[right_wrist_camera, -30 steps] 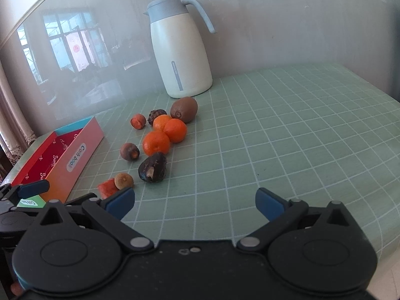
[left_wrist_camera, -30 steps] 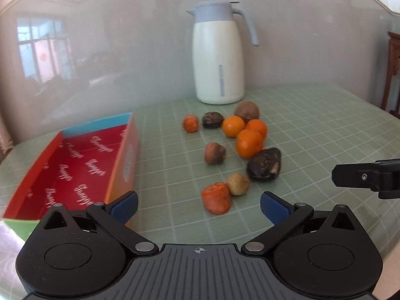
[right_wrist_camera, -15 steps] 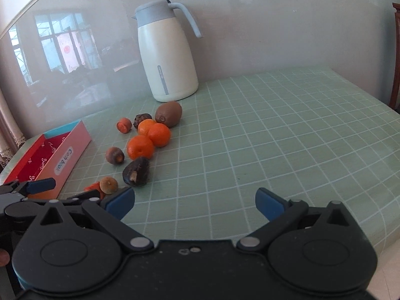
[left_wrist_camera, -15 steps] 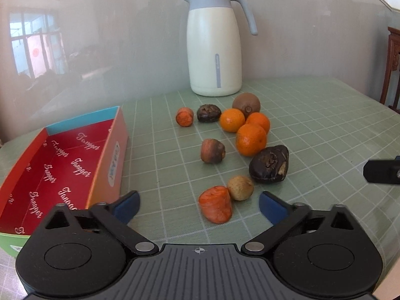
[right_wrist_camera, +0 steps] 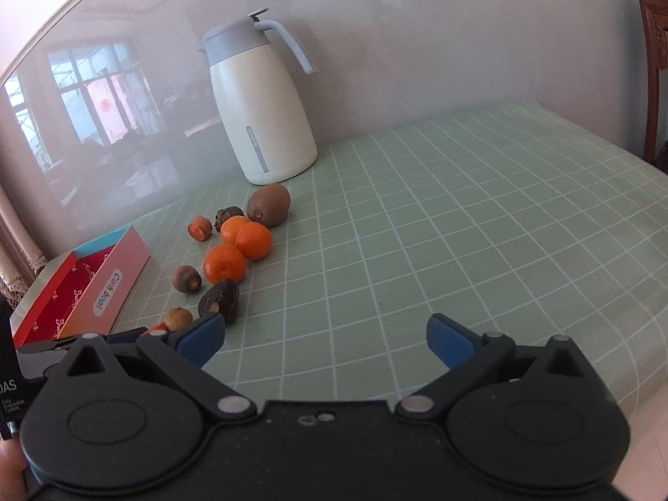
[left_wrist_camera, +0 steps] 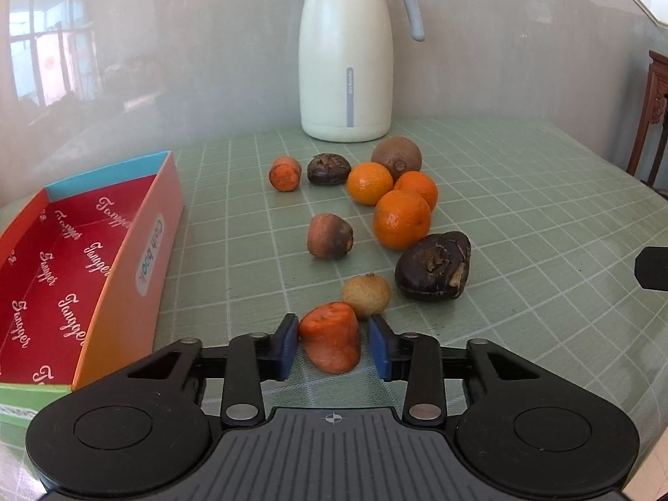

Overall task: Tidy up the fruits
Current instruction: 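Close the left gripper on the orange carrot piece and lift it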

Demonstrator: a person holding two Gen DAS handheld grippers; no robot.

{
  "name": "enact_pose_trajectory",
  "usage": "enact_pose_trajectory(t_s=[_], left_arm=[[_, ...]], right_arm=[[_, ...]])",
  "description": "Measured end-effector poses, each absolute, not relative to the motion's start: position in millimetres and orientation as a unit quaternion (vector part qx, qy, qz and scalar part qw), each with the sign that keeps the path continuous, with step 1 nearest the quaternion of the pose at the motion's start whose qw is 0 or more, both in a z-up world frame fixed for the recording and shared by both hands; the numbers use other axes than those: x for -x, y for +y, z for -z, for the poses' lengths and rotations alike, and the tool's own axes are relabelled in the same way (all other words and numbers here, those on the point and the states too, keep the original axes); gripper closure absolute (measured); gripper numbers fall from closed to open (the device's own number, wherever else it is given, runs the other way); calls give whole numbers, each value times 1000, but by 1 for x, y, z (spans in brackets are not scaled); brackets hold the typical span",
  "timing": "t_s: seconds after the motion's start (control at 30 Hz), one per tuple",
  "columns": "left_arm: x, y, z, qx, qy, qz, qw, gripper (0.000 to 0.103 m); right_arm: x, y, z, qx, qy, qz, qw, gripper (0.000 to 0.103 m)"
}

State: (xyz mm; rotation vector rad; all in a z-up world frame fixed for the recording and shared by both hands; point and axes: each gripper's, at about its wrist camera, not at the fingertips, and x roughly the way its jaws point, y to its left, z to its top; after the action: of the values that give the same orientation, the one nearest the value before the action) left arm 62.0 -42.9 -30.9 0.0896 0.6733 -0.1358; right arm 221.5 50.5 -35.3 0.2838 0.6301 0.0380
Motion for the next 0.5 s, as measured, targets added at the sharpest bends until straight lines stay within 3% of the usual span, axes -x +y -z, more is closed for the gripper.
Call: enact_pose_trajectory(t_s=[0.5], left_arm=[[-44, -31, 14, -29, 283, 64, 956, 71]], right_arm=[[-223, 53, 37, -136, 312, -14, 940, 0]])
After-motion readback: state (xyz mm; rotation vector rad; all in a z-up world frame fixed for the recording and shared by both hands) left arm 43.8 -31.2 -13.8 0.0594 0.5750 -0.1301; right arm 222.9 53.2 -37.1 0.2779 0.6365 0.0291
